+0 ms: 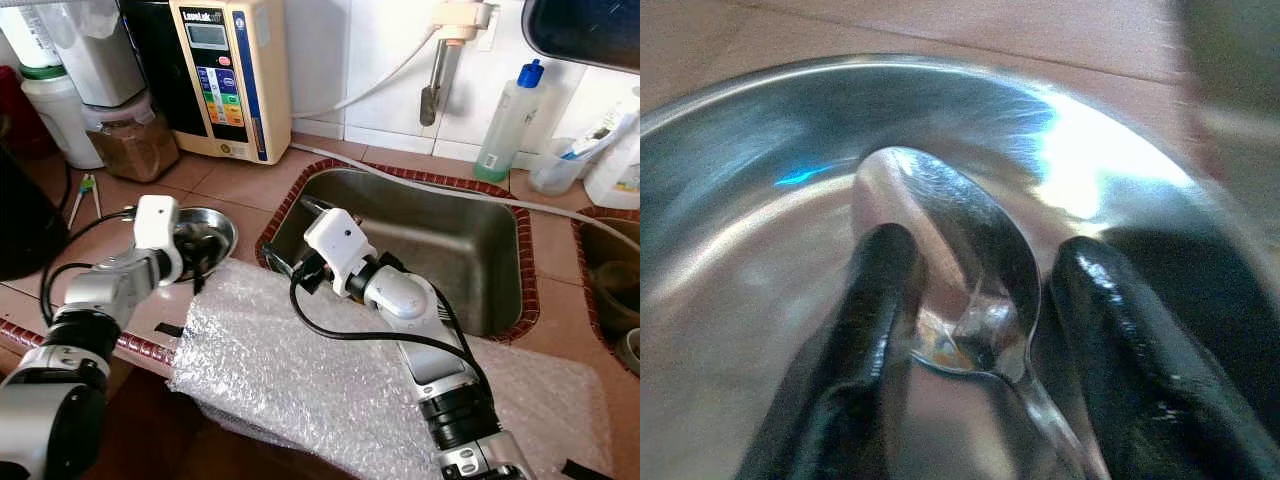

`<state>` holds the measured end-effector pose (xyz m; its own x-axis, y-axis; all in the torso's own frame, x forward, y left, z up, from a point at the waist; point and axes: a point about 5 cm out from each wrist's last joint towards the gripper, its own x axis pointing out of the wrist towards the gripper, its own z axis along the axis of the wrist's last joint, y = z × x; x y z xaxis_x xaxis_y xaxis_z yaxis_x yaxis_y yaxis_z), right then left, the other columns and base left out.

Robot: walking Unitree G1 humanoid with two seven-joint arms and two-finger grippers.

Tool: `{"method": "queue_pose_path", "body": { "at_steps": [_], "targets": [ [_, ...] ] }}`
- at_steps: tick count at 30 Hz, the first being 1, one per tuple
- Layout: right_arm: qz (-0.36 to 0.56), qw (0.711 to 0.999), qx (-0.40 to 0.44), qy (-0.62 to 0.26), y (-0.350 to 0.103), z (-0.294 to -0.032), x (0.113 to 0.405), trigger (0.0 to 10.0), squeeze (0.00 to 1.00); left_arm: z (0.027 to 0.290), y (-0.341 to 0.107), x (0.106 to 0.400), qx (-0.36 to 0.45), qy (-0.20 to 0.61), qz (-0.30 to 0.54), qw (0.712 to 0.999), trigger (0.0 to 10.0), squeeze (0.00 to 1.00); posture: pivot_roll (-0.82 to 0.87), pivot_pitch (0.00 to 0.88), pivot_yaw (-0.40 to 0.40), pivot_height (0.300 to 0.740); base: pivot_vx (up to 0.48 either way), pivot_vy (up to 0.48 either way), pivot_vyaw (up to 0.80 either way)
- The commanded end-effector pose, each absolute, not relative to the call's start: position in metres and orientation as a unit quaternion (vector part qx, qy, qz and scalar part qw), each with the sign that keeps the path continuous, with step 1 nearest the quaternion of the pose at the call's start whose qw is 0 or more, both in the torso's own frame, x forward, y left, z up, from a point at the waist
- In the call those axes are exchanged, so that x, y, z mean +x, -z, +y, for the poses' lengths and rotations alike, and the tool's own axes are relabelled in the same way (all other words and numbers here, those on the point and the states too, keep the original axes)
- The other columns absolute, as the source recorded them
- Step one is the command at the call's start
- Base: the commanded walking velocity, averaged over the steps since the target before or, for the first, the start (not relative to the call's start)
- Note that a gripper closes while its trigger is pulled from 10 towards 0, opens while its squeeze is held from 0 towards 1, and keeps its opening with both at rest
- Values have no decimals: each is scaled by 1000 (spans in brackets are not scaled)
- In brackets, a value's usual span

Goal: Kitchen organization

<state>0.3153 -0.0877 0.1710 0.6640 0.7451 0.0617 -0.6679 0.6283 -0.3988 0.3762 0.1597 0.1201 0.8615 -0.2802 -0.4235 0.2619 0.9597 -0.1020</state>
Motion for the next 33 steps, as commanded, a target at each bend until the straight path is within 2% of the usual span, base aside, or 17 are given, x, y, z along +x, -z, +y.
{"method": "queue_pose_path", "body": {
  "at_steps": [1,2,5,6,7,8,15,16,17,19,25,27,32,33],
  "targets": [
    [-111,897,-176,-391,-175,-89,319,10000,0,153,-120,377,-11,153,225,962,2784,0,-29,0,54,740,0,0,0],
    [-111,897,-176,-391,-175,-89,319,10000,0,153,-120,377,-11,153,225,962,2784,0,-29,0,54,740,0,0,0],
    [-111,901,-175,-382,-175,-91,321,10000,0,154,-127,382,9,150,205,967,3843,0,-39,0,54,740,0,0,0],
    [-111,901,-175,-382,-175,-91,321,10000,0,154,-127,382,9,150,205,967,3843,0,-39,0,54,740,0,0,0],
    [-111,901,-174,-382,-175,-92,321,10000,0,155,-129,383,16,146,202,968,5255,0,-38,0,55,740,0,0,0],
    [-111,902,-174,-380,-175,-93,320,10000,0,161,-134,385,32,135,193,971,10000,0,-38,0,55,740,0,0,0],
    [-109,905,-174,-373,-175,-97,321,10000,0,188,-161,391,91,113,171,975,10000,0,-33,0,58,740,0,0,0],
    [-109,905,-174,-373,-175,-98,321,10000,0,191,-165,391,86,114,176,974,10000,318,-30,0,59,740,0,0,0],
    [-108,905,-174,-372,-175,-98,322,10000,0,194,-171,391,63,116,184,974,10000,1000,-22,0,61,740,0,0,0],
    [-107,906,-174,-371,-174,-99,322,10000,0,195,-175,391,17,122,200,972,10000,1000,-15,0,61,740,0,0,0],
    [-106,905,-174,-373,-174,-95,323,10000,0,197,-169,386,-9,122,221,968,10000,1000,-12,0,66,740,0,0,0],
    [-106,905,-175,-372,-175,-97,324,10000,0,194,-171,385,-72,85,230,967,10000,1000,-11,0,67,740,0,0,0],
    [-104,906,-176,-371,-173,-98,324,10000,0,187,-172,381,-146,50,248,956,10000,1000,-5,0,70,740,0,0,0],
    [-104,905,-177,-373,-172,-96,323,10000,0,182,-170,379,-181,43,255,949,10000,1000,0,0,70,740,0,0,0]
  ]
}}
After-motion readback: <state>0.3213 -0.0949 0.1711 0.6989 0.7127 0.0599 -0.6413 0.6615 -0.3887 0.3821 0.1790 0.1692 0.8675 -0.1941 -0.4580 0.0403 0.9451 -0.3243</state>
